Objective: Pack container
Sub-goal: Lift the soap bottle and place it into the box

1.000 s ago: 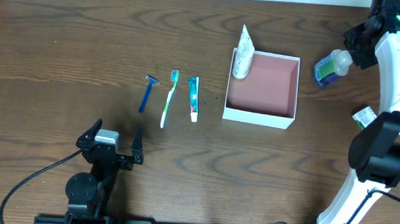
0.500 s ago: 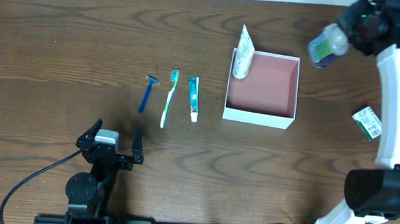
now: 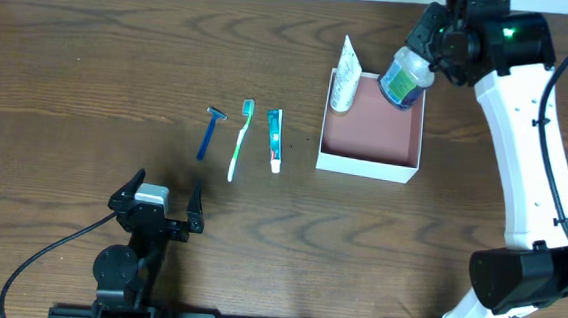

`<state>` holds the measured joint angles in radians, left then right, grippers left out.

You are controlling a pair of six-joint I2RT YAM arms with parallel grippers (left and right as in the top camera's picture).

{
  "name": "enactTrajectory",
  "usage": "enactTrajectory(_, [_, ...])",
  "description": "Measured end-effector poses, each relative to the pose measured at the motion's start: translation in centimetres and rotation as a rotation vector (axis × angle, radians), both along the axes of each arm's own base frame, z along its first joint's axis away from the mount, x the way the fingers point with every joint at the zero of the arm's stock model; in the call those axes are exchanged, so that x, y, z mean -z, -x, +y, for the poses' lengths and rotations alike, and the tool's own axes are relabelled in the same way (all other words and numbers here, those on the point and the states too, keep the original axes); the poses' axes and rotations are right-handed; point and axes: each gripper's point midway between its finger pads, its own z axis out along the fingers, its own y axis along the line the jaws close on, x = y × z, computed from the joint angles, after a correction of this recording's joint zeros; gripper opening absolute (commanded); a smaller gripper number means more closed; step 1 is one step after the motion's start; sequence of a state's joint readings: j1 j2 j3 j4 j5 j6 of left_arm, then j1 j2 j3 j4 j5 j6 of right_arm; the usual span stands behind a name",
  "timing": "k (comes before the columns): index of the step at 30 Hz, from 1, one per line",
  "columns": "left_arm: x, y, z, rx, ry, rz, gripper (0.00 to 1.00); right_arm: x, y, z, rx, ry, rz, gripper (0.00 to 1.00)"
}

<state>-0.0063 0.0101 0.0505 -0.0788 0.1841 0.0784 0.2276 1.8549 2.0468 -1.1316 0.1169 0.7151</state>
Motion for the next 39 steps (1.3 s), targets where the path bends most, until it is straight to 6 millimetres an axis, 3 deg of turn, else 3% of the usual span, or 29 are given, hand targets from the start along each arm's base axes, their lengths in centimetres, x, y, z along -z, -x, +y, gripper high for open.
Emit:
enactTrajectory(5, [0.0,0.0,0.0,0.000,0.000,0.000,0.98,0.7,-0.6,0.4,0.000,0.017,0.000,0.34])
enactTrajectory(16, [0.0,0.0,0.0,0.000,0.000,0.000,0.98,5.4,-1.7,1.9,-0.005,0.047,0.094,0.34])
enactTrajectory(31, [0.0,0.0,0.0,0.000,0.000,0.000,0.98,7.6,-2.4,2.5,-0.006,0.052,0.128,0.36])
enactTrajectory(39, [0.0,0.0,0.0,0.000,0.000,0.000,0.98,10.2,-3.2,2.7,-0.004,0.059,0.166,0.36])
